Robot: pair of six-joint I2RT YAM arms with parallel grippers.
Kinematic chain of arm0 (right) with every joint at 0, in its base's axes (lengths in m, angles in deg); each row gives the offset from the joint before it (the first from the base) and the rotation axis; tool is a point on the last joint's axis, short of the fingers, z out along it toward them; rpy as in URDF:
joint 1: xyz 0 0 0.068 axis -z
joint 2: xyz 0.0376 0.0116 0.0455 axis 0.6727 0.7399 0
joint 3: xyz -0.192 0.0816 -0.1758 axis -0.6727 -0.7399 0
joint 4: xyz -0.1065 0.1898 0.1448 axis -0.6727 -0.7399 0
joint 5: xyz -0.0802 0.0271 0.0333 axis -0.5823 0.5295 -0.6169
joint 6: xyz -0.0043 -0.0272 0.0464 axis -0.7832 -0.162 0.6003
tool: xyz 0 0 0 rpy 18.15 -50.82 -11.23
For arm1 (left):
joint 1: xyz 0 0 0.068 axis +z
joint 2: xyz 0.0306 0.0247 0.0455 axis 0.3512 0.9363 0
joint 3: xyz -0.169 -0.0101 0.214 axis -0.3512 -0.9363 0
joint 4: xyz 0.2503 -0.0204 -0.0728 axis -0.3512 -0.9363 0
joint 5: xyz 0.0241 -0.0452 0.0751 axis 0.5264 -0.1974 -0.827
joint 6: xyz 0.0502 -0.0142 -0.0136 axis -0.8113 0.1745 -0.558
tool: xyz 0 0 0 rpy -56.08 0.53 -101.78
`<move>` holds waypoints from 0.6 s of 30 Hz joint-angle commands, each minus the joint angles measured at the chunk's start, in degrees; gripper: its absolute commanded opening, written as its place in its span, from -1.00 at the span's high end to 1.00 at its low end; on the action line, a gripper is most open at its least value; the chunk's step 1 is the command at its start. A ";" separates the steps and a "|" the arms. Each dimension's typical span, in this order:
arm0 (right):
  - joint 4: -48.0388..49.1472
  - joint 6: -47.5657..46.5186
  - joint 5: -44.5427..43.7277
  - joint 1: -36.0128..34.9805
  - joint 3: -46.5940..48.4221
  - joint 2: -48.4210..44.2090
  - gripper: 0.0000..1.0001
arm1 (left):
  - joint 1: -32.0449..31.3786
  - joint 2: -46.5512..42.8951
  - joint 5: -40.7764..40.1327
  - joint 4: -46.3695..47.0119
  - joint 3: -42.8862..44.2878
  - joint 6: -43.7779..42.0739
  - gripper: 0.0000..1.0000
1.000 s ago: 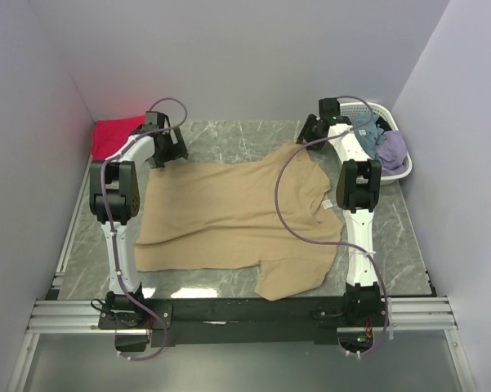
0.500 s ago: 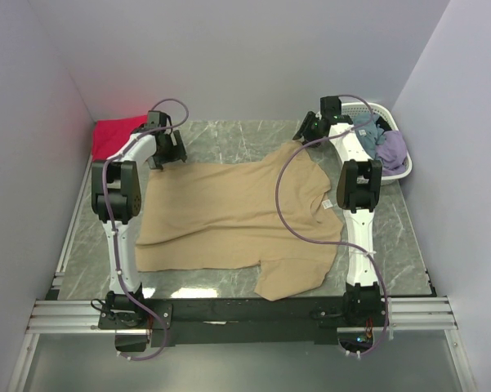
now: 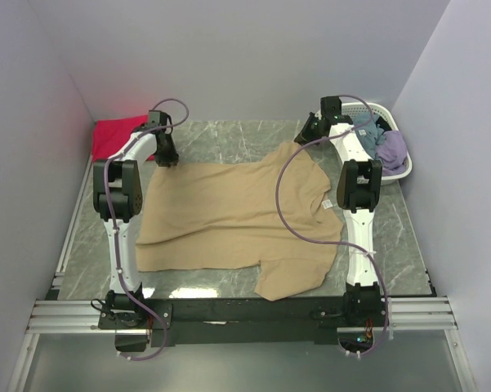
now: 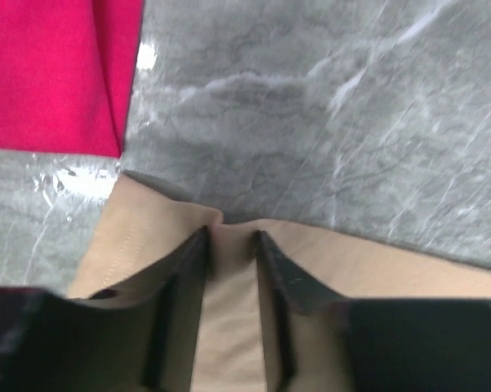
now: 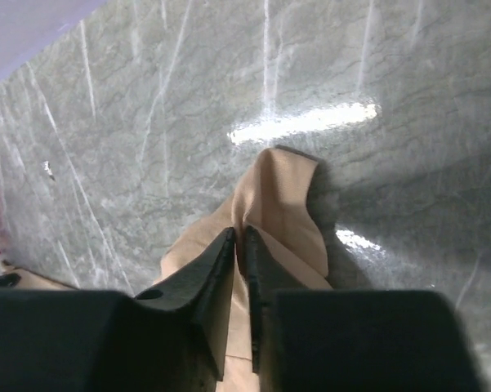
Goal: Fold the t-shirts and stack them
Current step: Fold the tshirt
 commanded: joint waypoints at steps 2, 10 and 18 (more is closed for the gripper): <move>3.56 -0.66 2.37 0.72 -0.56 0.08 0.88 | -0.19 1.43 0.86 -0.96 2.46 -0.74 0.65; 8.48 -0.14 6.07 1.07 -5.30 -2.73 1.00 | -0.27 -0.33 0.95 0.36 1.32 -1.27 0.99; 12.87 -4.08 3.18 1.07 -15.58 -13.26 1.00 | -0.36 -6.82 0.34 2.47 -2.02 -0.83 0.99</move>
